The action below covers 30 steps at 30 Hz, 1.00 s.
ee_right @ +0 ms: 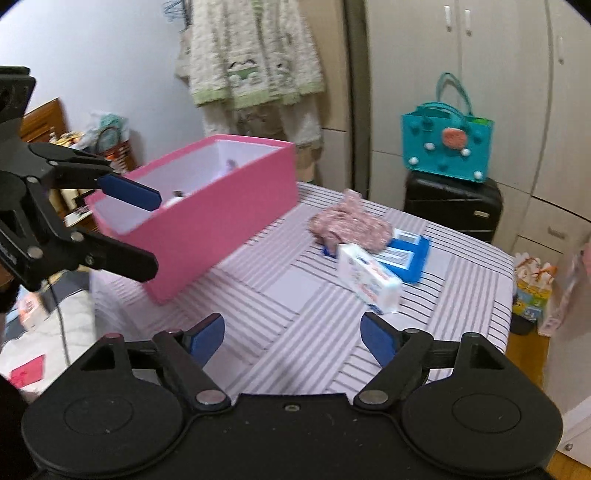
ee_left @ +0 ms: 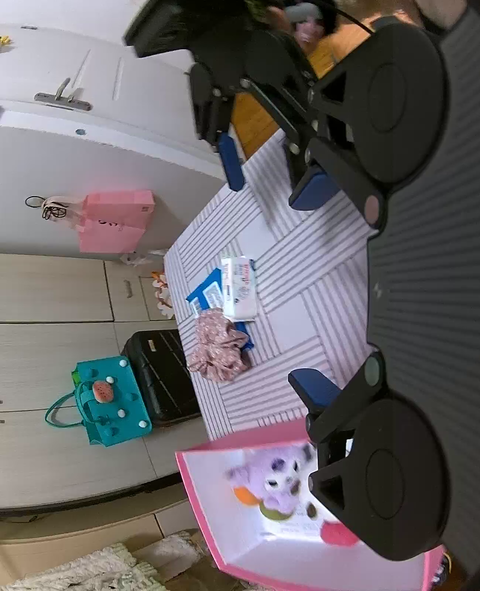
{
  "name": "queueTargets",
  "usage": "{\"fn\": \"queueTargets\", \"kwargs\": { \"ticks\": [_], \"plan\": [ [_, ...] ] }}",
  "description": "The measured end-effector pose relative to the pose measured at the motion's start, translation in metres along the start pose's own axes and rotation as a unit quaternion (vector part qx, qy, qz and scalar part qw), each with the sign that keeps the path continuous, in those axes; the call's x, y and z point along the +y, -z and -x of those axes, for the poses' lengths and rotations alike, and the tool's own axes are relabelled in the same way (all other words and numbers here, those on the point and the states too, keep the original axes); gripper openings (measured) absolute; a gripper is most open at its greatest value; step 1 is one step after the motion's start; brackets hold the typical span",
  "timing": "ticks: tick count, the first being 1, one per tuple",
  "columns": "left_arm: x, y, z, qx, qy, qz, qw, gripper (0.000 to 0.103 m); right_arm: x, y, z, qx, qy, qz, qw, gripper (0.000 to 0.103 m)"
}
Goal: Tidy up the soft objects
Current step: 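Withdraw both open grippers from the pink box, then close the left gripper on the pink scrunchie while the right grips the white wipes pack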
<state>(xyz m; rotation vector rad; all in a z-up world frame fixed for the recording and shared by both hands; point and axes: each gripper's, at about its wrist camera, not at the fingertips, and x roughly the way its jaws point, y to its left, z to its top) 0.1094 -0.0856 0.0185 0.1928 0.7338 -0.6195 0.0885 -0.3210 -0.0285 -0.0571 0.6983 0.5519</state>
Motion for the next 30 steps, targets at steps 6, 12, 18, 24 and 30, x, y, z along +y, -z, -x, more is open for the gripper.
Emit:
{"fn": "queueTargets", "kwargs": {
  "ticks": [6,12,18,24,30],
  "plan": [
    [0.003,-0.006,-0.044,-0.017,0.009,0.036,0.9992,0.093,-0.018,0.02,-0.034,-0.036,0.04,-0.001,0.999,0.086],
    [0.017,-0.026,-0.087,-0.024,-0.024,0.075,0.9966,0.093,-0.035,0.015,-0.069,-0.033,0.093,-0.029,0.995,0.086],
    [0.034,-0.049,-0.132,-0.011,-0.049,0.111,0.9925,0.093,-0.037,0.008,-0.102,-0.033,0.114,-0.099,0.988,0.089],
    [0.048,-0.06,-0.172,0.009,-0.085,0.128,0.9881,0.093,-0.045,0.006,-0.129,-0.03,0.139,-0.154,0.978,0.093],
    [0.064,-0.057,-0.189,0.018,-0.075,0.177,0.9811,0.09,-0.042,-0.001,-0.139,-0.029,0.153,-0.142,0.978,0.093]
  ]
}}
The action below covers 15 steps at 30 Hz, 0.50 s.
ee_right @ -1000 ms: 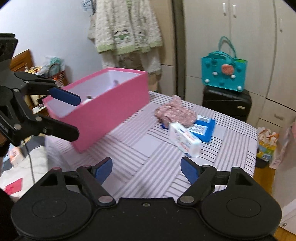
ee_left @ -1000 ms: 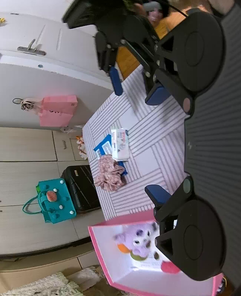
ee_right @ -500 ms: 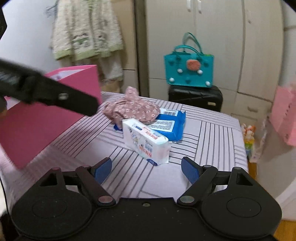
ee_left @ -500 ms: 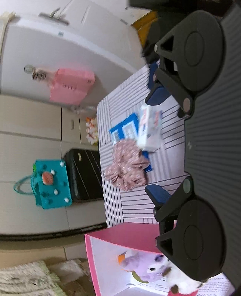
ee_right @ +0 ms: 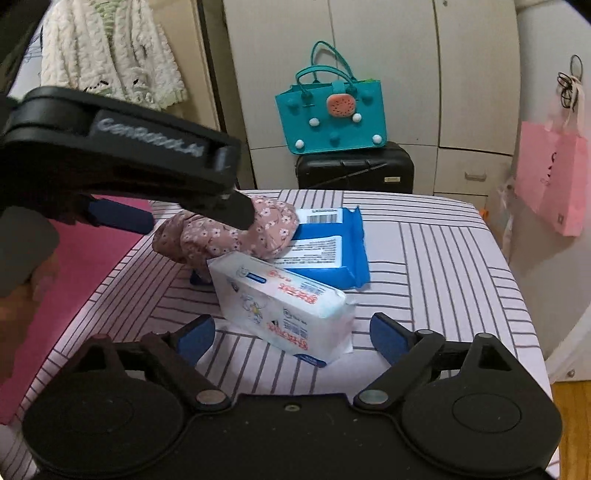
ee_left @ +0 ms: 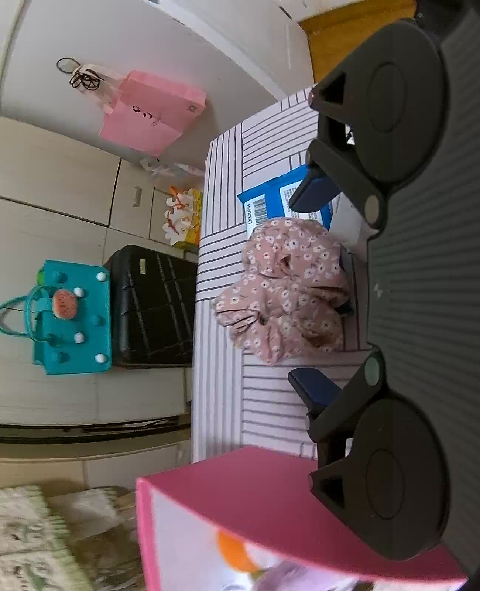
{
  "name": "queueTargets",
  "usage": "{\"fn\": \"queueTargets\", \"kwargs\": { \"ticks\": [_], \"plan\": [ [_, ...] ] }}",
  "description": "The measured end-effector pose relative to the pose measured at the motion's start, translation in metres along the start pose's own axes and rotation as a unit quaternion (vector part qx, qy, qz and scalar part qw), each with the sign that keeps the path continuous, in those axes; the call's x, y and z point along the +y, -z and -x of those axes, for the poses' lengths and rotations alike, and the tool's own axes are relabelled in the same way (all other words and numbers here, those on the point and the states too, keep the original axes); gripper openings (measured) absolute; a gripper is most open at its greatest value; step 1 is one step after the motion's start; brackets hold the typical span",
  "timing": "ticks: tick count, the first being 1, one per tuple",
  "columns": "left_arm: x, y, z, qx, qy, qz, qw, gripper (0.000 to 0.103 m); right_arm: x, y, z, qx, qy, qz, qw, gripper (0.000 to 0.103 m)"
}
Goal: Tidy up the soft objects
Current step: 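Close the left gripper on the pink scrunchie while the right grips the white wipes pack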
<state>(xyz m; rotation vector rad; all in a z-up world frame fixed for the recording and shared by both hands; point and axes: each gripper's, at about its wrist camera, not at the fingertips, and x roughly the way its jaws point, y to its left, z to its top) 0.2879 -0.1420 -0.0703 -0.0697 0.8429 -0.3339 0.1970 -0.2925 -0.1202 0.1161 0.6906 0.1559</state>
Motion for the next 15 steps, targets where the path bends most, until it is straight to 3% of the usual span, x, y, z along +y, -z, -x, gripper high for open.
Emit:
{"fn": "queueTargets", "kwargs": {
  "ticks": [8,12,14,15],
  "plan": [
    [-0.004,0.003,-0.014,-0.011,-0.032,-0.015,0.9993,0.089,0.005,-0.005,-0.004,-0.002,-0.006,0.024,1.0,0.093],
    [-0.001,0.007,-0.019,-0.005,-0.023,-0.012,0.9996,0.062,-0.001,-0.004,0.003,-0.003,-0.014,0.014,1.0,0.081],
    [0.001,0.008,-0.021,0.004,-0.014,-0.004,0.9999,0.053,-0.005,-0.004,0.006,-0.001,-0.028,0.01,1.0,0.072],
    [0.001,0.009,-0.022,0.005,-0.011,-0.001,0.9999,0.047,-0.006,-0.003,0.007,-0.002,-0.031,0.01,0.999,0.063]
  ]
}}
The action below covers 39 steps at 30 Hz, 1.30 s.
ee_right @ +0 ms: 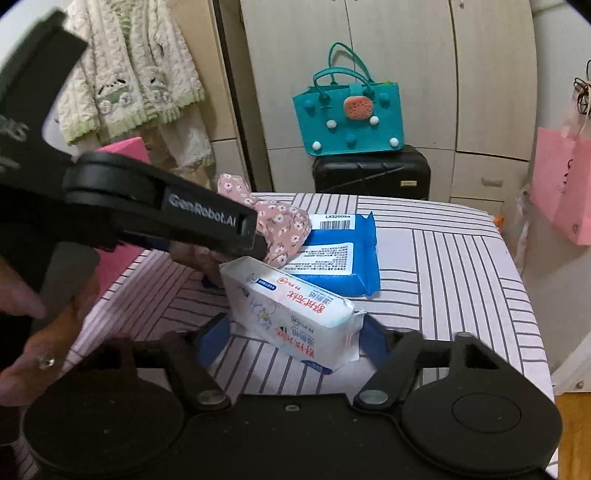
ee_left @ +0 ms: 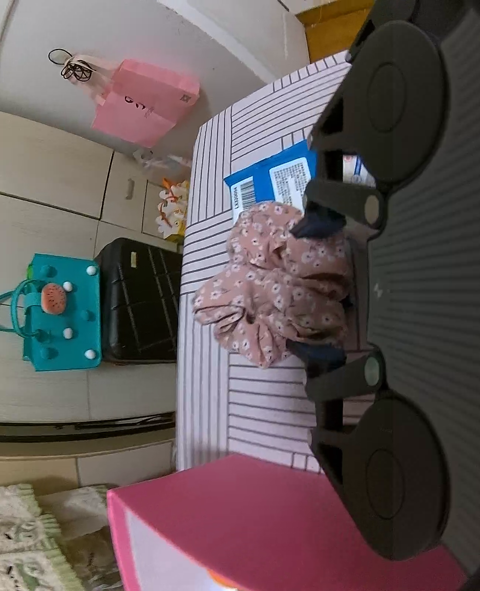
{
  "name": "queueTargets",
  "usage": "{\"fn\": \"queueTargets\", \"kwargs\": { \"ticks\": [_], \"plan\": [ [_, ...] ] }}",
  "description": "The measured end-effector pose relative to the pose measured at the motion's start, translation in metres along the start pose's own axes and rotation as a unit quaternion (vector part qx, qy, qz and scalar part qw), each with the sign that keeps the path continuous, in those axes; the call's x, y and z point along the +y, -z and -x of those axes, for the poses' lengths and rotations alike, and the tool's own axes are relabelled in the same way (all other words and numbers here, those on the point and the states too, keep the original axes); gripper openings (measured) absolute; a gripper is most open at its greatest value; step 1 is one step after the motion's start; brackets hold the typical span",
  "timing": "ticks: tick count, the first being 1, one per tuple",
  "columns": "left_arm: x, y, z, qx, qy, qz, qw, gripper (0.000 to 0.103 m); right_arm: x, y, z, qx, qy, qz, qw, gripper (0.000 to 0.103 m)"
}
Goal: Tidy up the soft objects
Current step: 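Close the left gripper on the pink scrunchie while the right grips the white wipes pack, then lift the scrunchie with the left gripper while the right lifts the wipes pack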
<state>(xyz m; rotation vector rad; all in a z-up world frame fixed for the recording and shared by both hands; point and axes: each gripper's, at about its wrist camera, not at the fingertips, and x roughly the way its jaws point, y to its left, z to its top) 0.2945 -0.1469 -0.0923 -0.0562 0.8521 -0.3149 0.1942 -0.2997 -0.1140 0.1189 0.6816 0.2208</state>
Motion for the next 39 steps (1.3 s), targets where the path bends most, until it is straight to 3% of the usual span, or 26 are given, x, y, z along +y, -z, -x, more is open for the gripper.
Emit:
{"fn": "queueTargets", "kwargs": {
  "ticks": [1,4,9,17,20,21,23,26,28,33,39],
  "plan": [
    [0.0,0.001,0.0,-0.001,0.003,0.001,1.0,0.039,0.0,0.0,0.001,-0.001,0.002,0.002,1.0,0.053],
    [0.001,0.003,0.005,-0.017,-0.008,0.008,0.9998,0.023,0.0,0.003,0.007,-0.006,-0.007,0.004,1.0,0.038],
    [0.007,0.013,0.027,-0.044,-0.003,0.034,0.9985,0.02,0.001,0.01,0.019,-0.003,-0.042,0.0,0.999,0.023],
    [0.006,0.026,0.042,-0.044,-0.028,0.024,0.9983,0.02,0.004,0.013,0.025,0.018,-0.084,0.006,0.996,0.025],
    [0.017,0.031,0.034,-0.013,-0.015,0.07,0.9973,0.02,0.013,0.012,0.023,0.007,-0.058,0.045,0.997,0.037],
    [0.019,0.033,0.034,-0.01,-0.016,0.077,0.9969,0.02,0.013,0.011,0.022,0.007,-0.057,0.046,0.997,0.046],
    [0.018,0.039,0.038,-0.016,-0.024,0.07,0.9971,0.02,0.013,0.008,0.018,0.011,-0.066,0.032,0.997,0.05],
    [0.017,0.043,0.043,-0.02,-0.028,0.061,0.9975,0.02,0.013,0.008,0.013,0.004,-0.068,0.025,0.997,0.05],
    [0.016,0.045,0.048,-0.023,-0.026,0.059,0.9976,0.02,0.01,0.007,0.01,0.002,-0.07,0.01,0.997,0.025],
    [0.009,0.049,0.068,-0.054,-0.036,0.021,0.9977,0.019,0.0,0.01,0.016,0.013,-0.091,-0.017,0.996,0.024],
    [0.017,0.056,0.088,-0.029,0.02,0.043,0.9985,0.018,-0.006,0.015,0.023,0.03,-0.112,-0.033,0.993,0.024]
  ]
}}
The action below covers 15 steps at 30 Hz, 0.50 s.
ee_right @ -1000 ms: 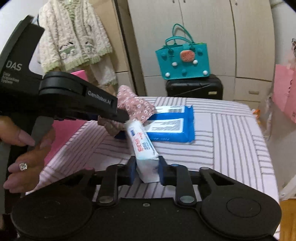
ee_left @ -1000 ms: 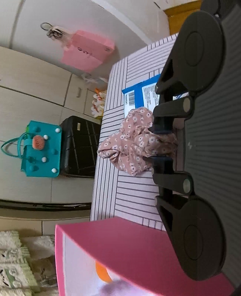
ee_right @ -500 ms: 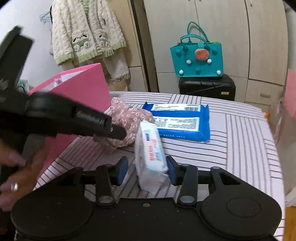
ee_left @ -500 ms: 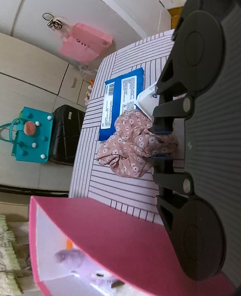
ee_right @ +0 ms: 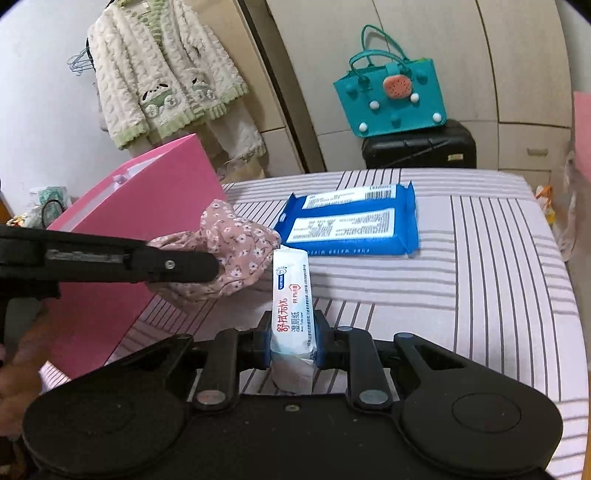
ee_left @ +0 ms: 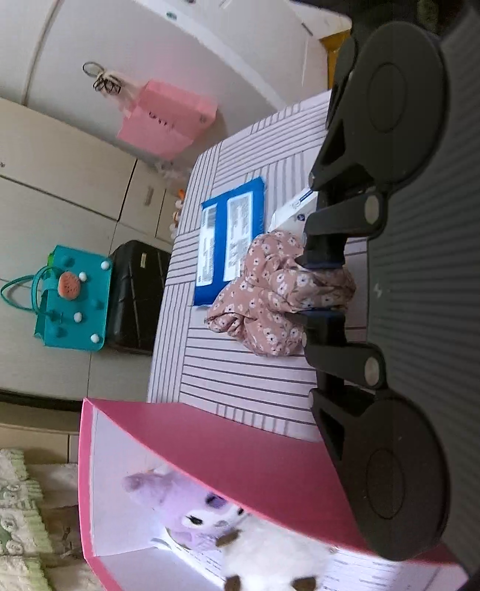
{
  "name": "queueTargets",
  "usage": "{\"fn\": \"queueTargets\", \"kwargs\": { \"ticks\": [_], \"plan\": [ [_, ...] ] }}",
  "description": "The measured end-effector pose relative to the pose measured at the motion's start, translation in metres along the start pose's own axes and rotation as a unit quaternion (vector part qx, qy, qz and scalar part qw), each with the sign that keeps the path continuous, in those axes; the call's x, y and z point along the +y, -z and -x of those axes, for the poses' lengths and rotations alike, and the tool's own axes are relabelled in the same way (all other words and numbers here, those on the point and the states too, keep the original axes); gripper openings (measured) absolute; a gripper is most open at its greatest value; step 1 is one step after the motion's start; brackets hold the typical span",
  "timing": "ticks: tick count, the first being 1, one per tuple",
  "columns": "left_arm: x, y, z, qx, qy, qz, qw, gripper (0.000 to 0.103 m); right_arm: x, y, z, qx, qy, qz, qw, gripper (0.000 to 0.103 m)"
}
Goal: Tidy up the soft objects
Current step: 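Lift the scrunchie with the left gripper while the right lifts the wipes pack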
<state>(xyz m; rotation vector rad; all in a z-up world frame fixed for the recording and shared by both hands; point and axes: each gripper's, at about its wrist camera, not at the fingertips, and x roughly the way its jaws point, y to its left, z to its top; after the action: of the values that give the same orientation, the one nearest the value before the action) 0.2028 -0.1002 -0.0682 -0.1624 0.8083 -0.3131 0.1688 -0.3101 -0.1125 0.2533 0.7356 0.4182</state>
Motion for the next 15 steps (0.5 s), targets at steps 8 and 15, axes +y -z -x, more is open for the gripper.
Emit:
{"fn": "queueTargets", "kwargs": {
  "ticks": [8,15],
  "plan": [
    [0.005,0.008,0.026,0.021,0.058,-0.001,0.9981,0.018,-0.001,0.005,0.021,0.01,-0.018,-0.016,1.0,0.024],
    [0.008,0.014,0.046,0.034,0.073,-0.022,0.9965,0.018,0.003,0.0,0.039,0.03,-0.034,-0.022,0.999,0.024]
  ]
}}
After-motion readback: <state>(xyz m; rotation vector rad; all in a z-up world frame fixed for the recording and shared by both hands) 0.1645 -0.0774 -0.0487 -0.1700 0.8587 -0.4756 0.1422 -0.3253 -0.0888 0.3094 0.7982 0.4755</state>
